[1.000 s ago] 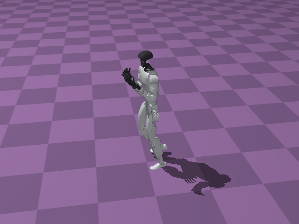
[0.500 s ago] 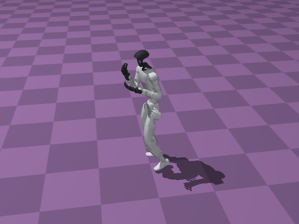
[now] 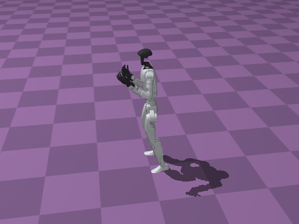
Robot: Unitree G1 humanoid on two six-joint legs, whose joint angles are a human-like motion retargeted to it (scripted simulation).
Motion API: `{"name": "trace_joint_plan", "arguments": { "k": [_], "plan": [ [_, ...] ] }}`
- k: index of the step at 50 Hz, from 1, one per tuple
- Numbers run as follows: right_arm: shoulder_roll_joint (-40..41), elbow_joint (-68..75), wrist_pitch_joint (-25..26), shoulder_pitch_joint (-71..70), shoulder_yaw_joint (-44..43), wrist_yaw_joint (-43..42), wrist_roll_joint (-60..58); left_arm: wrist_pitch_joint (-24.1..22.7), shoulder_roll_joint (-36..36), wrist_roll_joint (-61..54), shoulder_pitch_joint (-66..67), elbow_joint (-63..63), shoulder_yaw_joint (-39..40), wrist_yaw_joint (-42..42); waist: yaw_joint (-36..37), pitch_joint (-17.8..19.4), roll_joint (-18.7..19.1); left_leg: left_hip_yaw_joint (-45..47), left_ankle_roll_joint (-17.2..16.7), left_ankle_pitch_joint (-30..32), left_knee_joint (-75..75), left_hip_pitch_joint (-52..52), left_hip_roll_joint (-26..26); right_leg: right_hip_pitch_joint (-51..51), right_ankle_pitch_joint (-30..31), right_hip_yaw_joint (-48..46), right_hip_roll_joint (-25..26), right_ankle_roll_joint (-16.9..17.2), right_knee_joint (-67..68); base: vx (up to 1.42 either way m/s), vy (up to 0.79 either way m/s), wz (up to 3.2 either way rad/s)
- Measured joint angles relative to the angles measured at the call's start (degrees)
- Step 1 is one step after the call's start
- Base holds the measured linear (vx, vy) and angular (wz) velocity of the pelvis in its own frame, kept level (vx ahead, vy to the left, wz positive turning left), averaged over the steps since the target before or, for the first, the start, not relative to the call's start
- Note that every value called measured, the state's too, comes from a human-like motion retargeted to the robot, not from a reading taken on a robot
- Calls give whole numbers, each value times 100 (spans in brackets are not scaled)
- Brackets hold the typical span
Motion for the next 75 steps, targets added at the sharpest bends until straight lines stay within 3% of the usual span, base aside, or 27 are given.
{"name": "trace_joint_plan", "arguments": {
  "k": [3,5,7,10,13,16,18,22,25,27,30,33,36,37,38,39,40,42,47,50,52,54,57,63,67,70,75],
  "plan": [
    [-296,-180,149,310,-231,166,-40,904,1213,2758,-1153,753,-435,714,-413,-214,64,109,-124,256,44,-51,-137,257,727,486,-98,343,-957,4,-19,-58],
    [-461,-151,190,232,-422,-9,-285,1537,2223,3923,-2666,1820,-1246,729,-674,-207,19,301,-103,-50,413,-159,-135,350,457,507,-199,529,-1073,-4,-18,-27],
    [-600,-41,156,-171,-552,-315,-537,1991,2998,4964,-4859,3702,-2920,571,-999,-39,-29,740,12,-692,1269,-403,115,419,-33,380,-225,522,-1004,-10,-16,10],
    [-657,212,-26,-1274,-311,-788,-1061,2462,3059,6763,-8008,7300,-6287,515,-1707,383,122,1538,464,-1618,2864,-834,909,321,-559,159,-53,127,-559,-12,-10,41],
    [-528,448,31,-2439,8,-963,-1643,2551,2609,6901,-8826,9544,-7730,558,-2361,700,148,1777,754,-1934,3704,-995,1222,73,-797,61,37,31,90,-4,-6,15],
    [-256,472,-19,-2745,-74,-1036,-2078,2261,2810,6571,-8608,8967,-6768,944,-2381,661,-65,1610,701,-1817,3837,-963,1073,90,-678,198,71,14,14,7,-5,-41],
    [-215,360,-39,-2479,-106,-1166,-2446,2044,3022,6290,-7756,7280,-5686,1391,-2098,496,-133,1551,673,-1641,3762,-864,960,231,-417,260,37,53,-323,10,-3,-36],
    [-365,386,165,-1995,-339,-1408,-3512,1244,2478,4788,-5031,3792,-3484,1966,-1455,35,-211,1386,627,-1515,3720,-847,938,526,15,172,-42,226,-997,10,-2,6],
    [-398,946,435,-2429,-575,-1465,-4400,532,1530,2807,-2883,1679,-1872,1045,-1052,-97,-397,1078,397,-1552,3387,-836,943,743,81,63,-29,285,-1270,8,2,29],
    [-382,1730,741,-3185,-499,-1618,-5150,450,661,976,-1750,731,-1174,147,-704,-51,-529,807,200,-1366,2814,-748,916,891,80,-29,34,279,-1353,6,7,44],
    [-726,3435,1453,-4604,-110,-2116,-6046,511,-710,-1872,-482,48,-1198,-793,-10,-30,-676,406,-10,-967,1907,-615,865,1055,35,-288,137,322,-1361,4,13,84],
    [-1409,5953,2165,-6085,750,-2586,-6256,740,-1219,-4136,469,52,-1979,-1528,581,-24,-886,123,82,-1027,1573,-644,750,1141,-40,-754,104,474,-1284,1,17,146],
    [-1922,8964,2491,-7264,1815,-2278,-5915,798,-749,-4656,953,294,-2607,-1861,1074,23,-1158,-228,103,-983,1288,-795,544,1091,-95,-1211,-7,558,-1140,-2,18,161],
    [-2086,9840,2523,-7514,2191,-2029,-5632,658,-370,-3647,972,553,-2721,-1398,1244,52,-1228,-352,87,-924,1183,-852,479,1062,-92,-1339,-37,537,-1108,-4,17,137],
    [-2279,10520,2512,-7647,2550,-1830,-5242,322,318,-833,844,1142,-2677,75,1399,96,-1281,-475,94,-859,1096,-914,428,1041,-70,-1455,-55,478,-1101,-4,18,117],
    [-2361,11199,2516,-7788,2761,-1540,-4641,385,335,-1713,893,1023,-2805,-419,1583,166,-1338,-544,43,-778,965,-940,374,1009,-38,-1549,-80,444,-1098,-5,18,93],
    [-2387,11879,2528,-7933,2899,-1205,-3935,646,16,-4441,1029,551,-3019,-1897,1781,250,-1398,-586,-36,-687,813,-947,320,972,-2,-1631,-107,423,-1097,-5,19,75],
    [-2578,12067,2490,-7922,2291,-1470,-2676,738,55,-4725,1179,607,-2835,-1945,1955,360,-1384,-701,-80,-573,612,-976,248,930,90,-1815,-133,397,-1097,-3,19,67],
    [-2406,8793,997,-6257,-311,-2772,-327,663,-444,-5025,1804,566,-2120,-1786,1942,513,-1171,-946,-308,-357,77,-856,194,833,236,-2060,-142,330,-910,1,19,41],
    [-1827,5975,157,-4550,-899,-2905,263,313,-452,-2997,1951,912,-1781,-396,1935,557,-1074,-965,-300,-249,-159,-791,152,670,228,-2131,-221,272,-621,3,17,2],
    [-1545,4709,191,-3591,-1083,-3012,-304,355,-293,-876,1964,1223,-1553,952,1916,581,-993,-969,-249,-216,-244,-761,144,558,135,-2178,-250,211,-350,3,15,-6],
    [-1023,3514,-216,-2762,-1226,-2213,239,354,-530,-1279,2006,1052,-1473,756,1862,587,-887,-972,-267,-203,-273,-741,165,458,-17,-2133,-216,151,-66,3,13,-7],
    [-457,2470,-188,-1762,-1405,-1481,118,407,-610,-981,2072,1003,-1314,790,1650,556,-736,-1004,-317,-245,-189,-723,197,370,-222,-1892,-98,69,306,3,10,-5],
    [329,1230,-305,-372,-1400,-965,433,266,-551,-783,1968,791,-1363,746,1178,438,-578,-994,-530,-430,184,-781,191,443,-271,-1382,228,71,327,2,4,-13],
    [572,777,-310,9,-1126,-714,859,141,-655,-1301,1901,450,-1405,782,1048,315,-676,-672,-312,-371,215,-808,-10,515,-164,-1265,172,53,18,-2,-1,-62],
    [712,630,-128,-123,-747,-446,535,307,-1446,-5332,1897,-530,-1657,-1628,1086,339,-719,-373,-370,-348,279,-829,-45,575,-264,-1282,138,34,-281,-7,-6,-89],
    [699,837,-140,-664,-200,-265,156,166,-1553,-5360,1642,-430,-1749,-1794,1108,616,-657,-57,-400,-529,957,-1110,28,570,-478,-1023,81,171,-514,-16,-12,-62]
  ]
}}
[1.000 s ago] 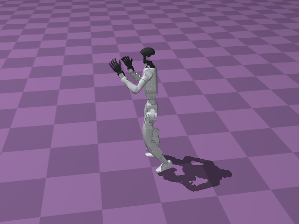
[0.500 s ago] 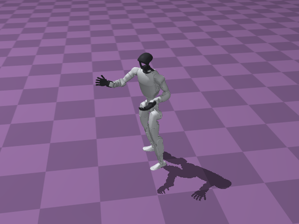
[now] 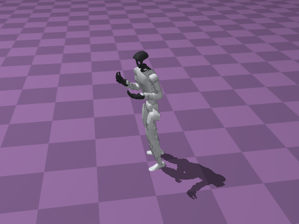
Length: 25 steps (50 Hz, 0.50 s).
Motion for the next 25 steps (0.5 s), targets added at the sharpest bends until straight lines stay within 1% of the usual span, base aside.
{"name": "trace_joint_plan", "arguments": {
  "k": [1,2,3,4,6,7,8,9,10,12,14,15,17,18,19,20,22,23,25],
  "plan": [
    [26,100,23,-155,163,-122,27,43,-11,212,-123,170,-76,278,9,171,-22,56,321,-15,411,-196,-63,-32,-99,87,-123,9,62,-26,-16,-39],
    [15,199,79,-314,305,-171,-45,103,-47,251,-228,275,-176,420,1,355,-22,93,558,-31,946,-439,-78,-58,-210,154,-226,-7,155,-29,-15,-34],
    [-70,298,199,-479,404,-72,-314,197,-135,-55,-295,252,-325,290,-40,566,24,91,628,-49,1726,-776,5,-73,-345,182,-288,-74,309,-29,-13,-23],
    [-11,373,207,-617,559,-122,-345,170,-201,-174,-353,263,-472,328,-99,803,116,55,646,-28,2511,-1103,134,-101,-503,203,-318,-171,556,-29,-11,-15],
    [189,452,150,-927,838,-323,-323,-19,-277,-165,-444,254,-687,565,-212,1262,307,-57,616,-28,3913,-1688,422,-269,-867,266,-352,-372,1276,-24,-9,-22],
    [212,469,217,-1146,896,-385,-622,-77,-272,-83,-470,208,-705,671,-241,1428,357,-98,610,-104,4461,-1927,549,-416,-1043,320,-374,-439,1671,-17,-9,-35],
    [138,485,436,-1432,877,-422,-1389,-46,-217,90,-473,144,-617,760,-236,1507,350,-102,635,-255,4877,-2120,656,-591,-1187,389,-398,-463,2006,-11,-9,-39],
    [195,402,455,-1637,806,-549,-1780,-47,-197,17,-404,13,-506,774,-214,1506,312,-60,685,-403,5133,-2230,752,-710,-1230,442,-403,-444,2143,-4,-9,-42],
    [319,271,375,-1801,708,-720,-1982,-65,-195,-179,-299,-151,-383,751,-184,1464,258,6,746,-548,5308,-2299,844,-802,-1222,486,-400,-403,2182,3,-7,-40],
    [396,-1,400,-1930,500,-608,-1842,84,-70,-244,-20,-407,-69,663,-91,1198,83,235,882,-661,5019,-2150,877,-809,-793,502,-385,-222,1722,10,-2,-35],
    [359,-229,348,-1814,338,-572,-1872,219,252,542,266,-492,221,545,20,895,-124,391,948,-601,4107,-1711,629,-632,-72,491,-401,-30,976,15,4,-33],
    [331,-321,297,-1701,279,-587,-1931,281,458,1147,388,-478,355,478,82,756,-229,419,946,-520,3492,-1414,425,-496,333,497,-414,46,567,17,7,-35],
    [328,-429,215,-1386,248,-643,-1846,268,716,1660,551,-496,399,504,159,472,-331,202,827,-141,2046,-758,-4,-253,1022,555,-367,113,-60,17,9,-32],
    [324,-447,193,-1233,223,-629,-1800,263,825,1893,587,-488,382,538,163,329,-332,21,748,116,1340,-440,-159,-163,1269,560,-307,137,-264,15,11,-19],
    [313,-453,192,-1074,201,-579,-1767,257,931,2151,607,-493,377,579,130,183,-291,-148,660,348,738,-153,-228,-105,1394,508,-222,146,-328,13,12,-7],
    [298,-452,201,-910,179,-511,-1739,253,1036,2422,618,-504,377,625,80,35,-230,-313,568,568,189,119,-253,-63,1457,428,-123,147,-323,10,13,12],
    [180,-400,257,-597,137,-357,-1930,250,1167,3224,424,-481,377,823,-83,-129,34,-458,427,594,-500,594,-52,-179,1028,161,67,-6,600,6,14,36],
    [112,-349,281,-436,139,-312,-2089,253,1228,3644,285,-464,373,928,-170,-207,149,-478,434,373,-624,710,80,-428,633,70,94,-95,1504,1,12,61],
    [-33,-152,624,-193,187,373,-1923,440,1354,4132,-194,-363,325,929,-376,-171,154,-565,614,-312,-521,756,120,-1022,-184,72,-99,-152,3564,-4,8,96]
  ]
}}
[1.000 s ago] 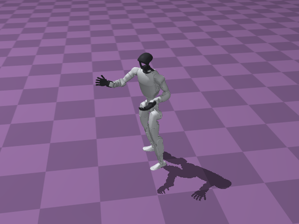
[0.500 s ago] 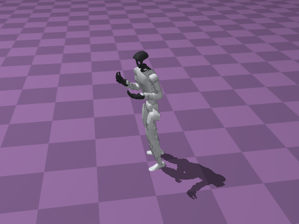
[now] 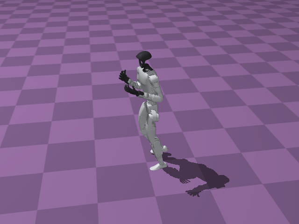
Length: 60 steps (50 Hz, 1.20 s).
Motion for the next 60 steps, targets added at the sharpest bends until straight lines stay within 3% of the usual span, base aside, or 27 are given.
{"name": "trace_joint_plan", "arguments": {
  "k": [3,6,10,15,20,23,25,26,27,28,29,30,31,32,33,34,35,37,41,43,44,45,48,52,55,57,60],
  "plan": [
    [198,194,-210,193,30,-84,994,-304,57,161,-1261,320,-401,277,-295,417,-215,-297,123,-972,1216,-480,-109,-445,-826,163,-273,-88,1942,-10,1,121],
    [-181,341,14,46,-75,-241,-972,-321,-41,570,-2203,434,-568,553,-271,547,-416,-382,321,-802,1429,-635,-313,-493,-1017,366,-345,-282,2091,-4,-1,32],
    [-480,-166,183,21,-231,195,-961,-105,-382,104,-1829,80,-454,228,-308,-158,-348,-301,-48,342,185,-321,-164,-38,-511,337,160,-359,-266,10,-6,-36],
    [-116,-143,-384,154,354,-670,117,-300,-747,-529,-762,14,-873,169,-312,-584,-604,-339,-273,1452,-524,-241,-507,863,1190,1133,419,41,-3682,0,-11,-6],
    [-385,135,-167,410,76,-771,-376,7,-998,-1166,-433,513,-1438,32,218,13,-670,128,305,-51,3221,-1504,-540,1366,169,978,-145,143,-3827,-12,-7,9],
    [-216,385,-581,319,213,-805,1265,-166,-1487,-3578,103,478,-1354,-331,456,579,-392,263,479,-748,4944,-1963,-11,1251,-624,1177,17,-120,-3132,-8,-5,-45],
    [-374,406,-390,366,57,-652,1563,-139,-1563,-4417,755,426,-996,-344,472,630,-452,369,644,-936,5012,-2082,138,943,-653,1293,66,-91,-2768,5,-4,-44],
    [-434,272,-573,550,-90,-1107,1515,-336,-872,337,1090,746,-591,2453,387,513,-530,447,730,-873,4620,-2013,97,928,-382,1292,47,58,-2956,16,-3,-20],
    [-461,106,-588,793,-205,-1321,1589,308,-365,3990,1436,1045,-222,4766,299,382,-590,521,819,-758,4167,-1913,43,940,-72,1296,32,159,-3180,23,0,-10],
    [-421,-126,-265,1156,-255,-1053,1909,2633,-229,5442,1801,1302,74,6110,206,226,-617,587,915,-535,3591,-1747,-35,1007,318,1310,29,162,-3478,23,2,-22],
    [-397,-235,-308,1401,-299,-845,2094,2478,-117,5774,2194,1193,239,6152,166,96,-717,617,802,-203,2912,-1528,-165,1044,695,1357,15,233,-3711,21,4,-37],
    [-381,-284,-533,1587,-341,-669,2210,1084,-18,5547,2600,902,337,5542,152,-21,-853,629,584,185,2181,-1282,-320,1066,1066,1420,-6,338,-3913,15,5,-67],
    [-409,-289,-323,1712,-354,-329,2538,471,-254,2170,2748,862,377,2992,179,-139,-902,512,365,638,1531,-1069,-434,1024,1346,1500,35,367,-3996,10,7,-90],
    [-394,-282,-169,1831,-300,-52,2765,123,-625,-1097,2874,638,266,770,219,-235,-927,375,161,1055,947,-865,-520,987,1574,1556,90,380,-4048,5,8,-114],
    [-293,-253,-125,1938,-113,99,2791,303,-1267,-4144,2959,46,-147,-798,289,-286,-905,196,-14,1398,496,-676,-551,960,1695,1565,172,360,-4041,3,9,-112],
    [-329,-233,-150,2011,-29,94,2788,163,-1284,-4485,2868,66,-217,-947,309,-292,-786,15,-144,1559,214,-493,-515,980,1680,1481,268,264,-3953,1,9,-102],
    [-433,-217,-210,2068,4,10,2772,-137,-990,-3473,2689,391,-116,-386,304,-274,-618,-166,-252,1628,16,-312,-447,1023,1596,1351,371,131,-3824,0,10,-76],
    [-401,-91,-216,2090,241,46,2764,312,-1409,-5131,2343,-108,-621,-1430,228,-129,-253,-249,-472,1132,-71,46,-131,907,982,1027,583,-226,-2821,-3,12,-44],
    [-293,145,-266,1977,107,-330,2240,-201,-1563,-4887,529,-15,-892,-1189,-26,460,-92,9,-36,-679,692,155,-9,-30,-535,599,158,-447,409,-10,10,18],
    [-228,134,-63,2140,-132,-316,2188,-738,-1753,-3247,-881,434,-473,-197,-184,936,-99,65,39,-1351,1610,-45,-12,-156,-970,445,-183,-463,1197,-10,8,24],
    [-157,129,-89,2240,-134,-301,2226,-871,-2139,-3708,-1511,249,-341,-256,-236,1150,-182,153,230,-1427,1852,-88,-128,-194,-1068,503,-370,-467,1332,-6,9,-37],
    [-54,129,-209,2336,-75,-301,2268,-927,-2674,-4970,-2081,-190,-292,-695,-270,1350,-316,275,527,-1398,1966,-93,-313,-243,-1125,630,-574,-468,1392,2,10,-77],
    [-621,-17,-96,2885,-57,377,2564,-1213,-2118,-2498,-2694,2,544,-382,-1054,831,-249,588,236,-836,1244,132,-385,-256,-816,947,-364,-289,399,15,8,-99],
    [-1589,-449,53,3362,-643,886,2831,-453,543,1842,-3410,1153,1541,1082,-2093,173,244,905,-179,595,-107,589,-396,320,404,1786,363,111,-2284,16,-4,-102],
    [-1860,-481,-86,3495,-1224,587,2634,888,3290,5412,-5563,4072,-77,2374,-2521,42,333,1022,-421,1197,-198,663,-525,851,1387,2309,411,401,-3737,7,-12,-66],
    [-1836,-309,-244,3377,-1476,168,2539,1442,4089,6448,-8177,7200,-3290,2428,-2669,-21,236,1115,-370,1068,140,517,-577,956,1272,2097,276,459,-3954,0,-13,-47],
    [-1940,-78,-429,2850,-1562,-182,2453,1574,4067,8802,-10779,11033,-7560,1046,-3102,127,186,1278,-166,300,1433,-28,-405,995,576,1755,168,335,-3986,-6,-10,-51]
  ]
}}
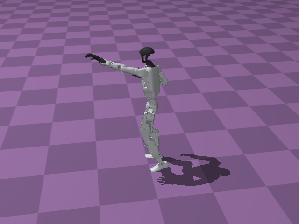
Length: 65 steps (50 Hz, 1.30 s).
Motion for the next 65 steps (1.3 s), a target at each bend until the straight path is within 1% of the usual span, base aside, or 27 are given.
{"name": "trace_joint_plan", "arguments": {
  "k": [2,5,7,10,12,15,18,21,23,24,25,27,30,33,35,38,40,43,45,47,50,52,55,58,60,62,65],
  "plan": [
    [-235,-9,-93,-350,-121,-51,-110,-6,447,843,-247,667,0,86,-298,350,259,153,70,-487,998,-299,374,-8,-321,119,180,-286,122,-6,-5,-84],
    [152,115,-218,-748,-3,-209,-157,-62,990,-57,-888,3,0,696,-397,766,264,372,248,-845,1841,-434,829,-175,-623,374,485,-605,699,2,-4,-80],
    [498,404,-202,-988,178,-349,-305,-141,809,-846,-653,-189,0,734,-282,769,227,332,440,-930,1841,-436,747,-215,-663,380,459,-541,879,9,-3,-6],
    [881,730,-71,-1336,381,-273,-413,-273,334,-1867,-136,-287,225,29,-202,552,46,76,619,-970,1500,-412,450,-5,-392,134,284,-373,557,12,-2,71],
    [978,737,-51,-1420,492,-209,-314,-391,177,-2649,732,-855,1205,102,-130,298,36,41,669,-929,1279,-388,365,146,-47,-96,196,-304,224,12,-1,86],
    [963,656,-45,-1299,711,-210,-167,-764,-251,-4236,2936,-2436,3639,1082,204,-115,202,94,616,-760,883,-335,317,252,516,-283,157,-167,-170,11,0,45],
    [1141,707,6,-1146,893,-236,-164,-1541,-1417,-6331,5024,-4544,5929,1203,755,-263,224,-136,319,-178,132,-222,125,253,940,-198,198,-37,-365,2,3,-1],
    [1332,896,3,-1126,1157,-294,-208,-2012,-2800,-7771,6834,-6723,7488,676,1065,-45,287,-418,-6,346,-555,34,97,198,1056,35,394,-136,-201,-6,8,-14],
    [1481,948,-24,-1201,1361,-405,-290,-2189,-3693,-8725,7818,-8121,8117,298,1092,271,361,-479,-160,140,-736,246,312,-100,742,123,651,-297,629,-14,8,-2],
    [1580,929,-59,-1320,1451,-441,-364,-2270,-4018,-8856,8141,-8668,8230,158,1111,392,331,-474,-175,-148,-686,221,416,-548,398,90,732,-298,1508,-19,6,3],
    [1689,894,-103,-1473,1536,-461,-448,-2345,-4283,-8793,8396,-9141,8269,33,1141,488,268,-459,-164,-491,-586,134,505,-1118,-10,28,782,-260,2556,-20,3,21],
    [1910,637,-145,-1806,1612,-410,-517,-2659,-4644,-8768,8529,-9781,8011,64,1196,753,10,-552,-7,-1067,-291,-71,472,-1883,-662,-188,545,-233,4062,-17,0,61],
    [1917,117,-129,-1856,1419,-114,-352,-2683,-5013,-8389,8661,-10094,7491,156,1451,1100,-139,-827,91,-1215,-37,-214,370,-2081,-1129,-527,111,-485,4851,-4,-3,95],
    [1687,-282,-125,-1311,1421,77,-21,-2463,-5310,-8302,9238,-10058,7080,73,1846,926,86,-1017,-61,-692,-415,-122,418,-1570,-932,-570,230,-669,3923,13,-6,69],
    [1575,-359,-63,-1084,1596,33,234,-2600,-5535,-9607,9777,-10281,6903,43,1959,695,157,-1121,-113,-226,-973,97,396,-986,-553,-395,434,-629,2659,20,-9,60],
    [1410,-194,169,-896,1571,253,27,-2037,-5049,-8631,10674,-10141,7127,-278,1898,173,-50,-1328,-49,373,-1525,209,134,-193,327,-111,419,-501,821,16,-15,79],
    [1481,-26,264,-920,1589,229,-249,-1869,-4922,-8462,10945,-10131,7031,-301,1919,25,-207,-1458,19,537,-1561,164,-26,158,564,-213,286,-437,151,6,-18,81],
    [1701,65,200,-924,1701,-51,-574,-1831,-4856,-8403,11016,-10206,6727,-194,2152,151,-317,-1350,115,62,-435,-189,-59,583,188,-530,76,-378,-151,-1,-16,53],
    [1774,33,104,-1062,1786,-271,-633,-1813,-4852,-8361,10946,-10363,6676,-125,2401,475,-274,-1017,176,-535,1016,-513,210,834,-268,-556,56,-469,-45,-4,-12,0],
    [1738,6,74,-1509,1829,-332,-731,-1763,-4889,-8324,10886,-10574,6835,-148,2640,844,-130,-684,302,-1056,2379,-712,729,872,-777,-446,192,-696,440,-4,-9,-41],
    [1732,-16,96,-2367,1849,-274,-524,-1736,-4954,-8611,11015,-10796,6999,-219,2833,962,-127,-478,552,-1435,3345,-950,1092,425,-1243,-303,243,-802,1444,-1,-2,-41],
    [1828,33,129,-2693,1747,-208,-594,-1732,-4866,-9053,11173,-10749,6842,-336,2852,666,-317,-544,678,-1374,3026,-1083,858,214,-1039,-326,106,-588,1428,5,2,7],
    [2072,5,96,-2595,1732,-331,-795,-1636,-4626,-9616,11303,-10411,6462,-602,2887,131,-545,-751,660,-994,1621,-938,359,345,-189,-424,-49,-250,524,12,8,24],
    [2087,-28,36,-2233,1726,-345,-774,-1494,-4532,-9294,11298,-9910,6373,-718,2888,-329,-519,-1043,354,-44,-113,-475,75,376,633,-304,37,-157,-50,7,13,-6],
    [1991,-57,28,-2042,1724,-277,-765,-1454,-4599,-8760,11295,-9726,6438,-645,2779,-503,-380,-1159,146,477,-983,-114,74,354,899,-211,183,-192,-153,0,15,-25],
    [1907,-112,-1,-1898,1822,-331,-843,-1555,-4893,-8709,11164,-9696,6400,-516,2540,-398,-145,-1113,25,367,-1428,295,233,360,682,-368,345,-401,235,-4,17,-6],
    [1959,-148,-68,-1804,1975,-632,-808,-2257,-5505,-9874,10486,-9910,5951,44,2149,-41,36,-966,97,-449,-1434,577,483,-389,-519,-857,348,-787,2696,-10,16,24]
  ]
}}
